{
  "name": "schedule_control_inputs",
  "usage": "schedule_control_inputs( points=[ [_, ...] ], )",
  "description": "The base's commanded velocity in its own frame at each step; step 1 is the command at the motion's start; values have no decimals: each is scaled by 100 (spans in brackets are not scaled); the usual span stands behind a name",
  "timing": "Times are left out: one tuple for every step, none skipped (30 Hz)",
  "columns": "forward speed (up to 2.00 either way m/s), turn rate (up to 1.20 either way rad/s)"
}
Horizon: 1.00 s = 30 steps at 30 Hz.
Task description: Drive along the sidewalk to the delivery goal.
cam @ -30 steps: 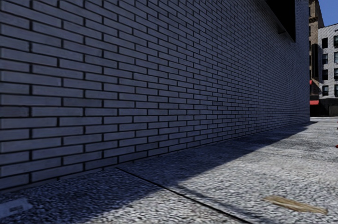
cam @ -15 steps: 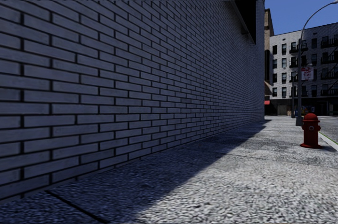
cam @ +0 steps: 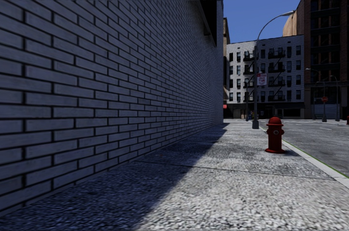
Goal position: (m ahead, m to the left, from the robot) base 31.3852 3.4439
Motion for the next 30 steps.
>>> schedule_control_inputs(
  points=[
    [143,-59],
    [143,-59],
    [143,-59],
    [143,-59],
    [143,-59],
    [143,-59],
    [143,-59],
    [143,-59],
    [143,-59],
    [143,-59],
    [143,-59],
    [143,-58],
    [143,-58],
    [144,-32],
    [146,-12],
    [146,-4],
    [146,-4],
    [146,0],
    [147,0],
    [147,0],
    [147,0],
    [147,0],
    [147,0],
    [148,0],
    [148,0],
    [153,0],
    [157,0],
    [162,0],
    [162,0],
    [167,0]
  ],
)
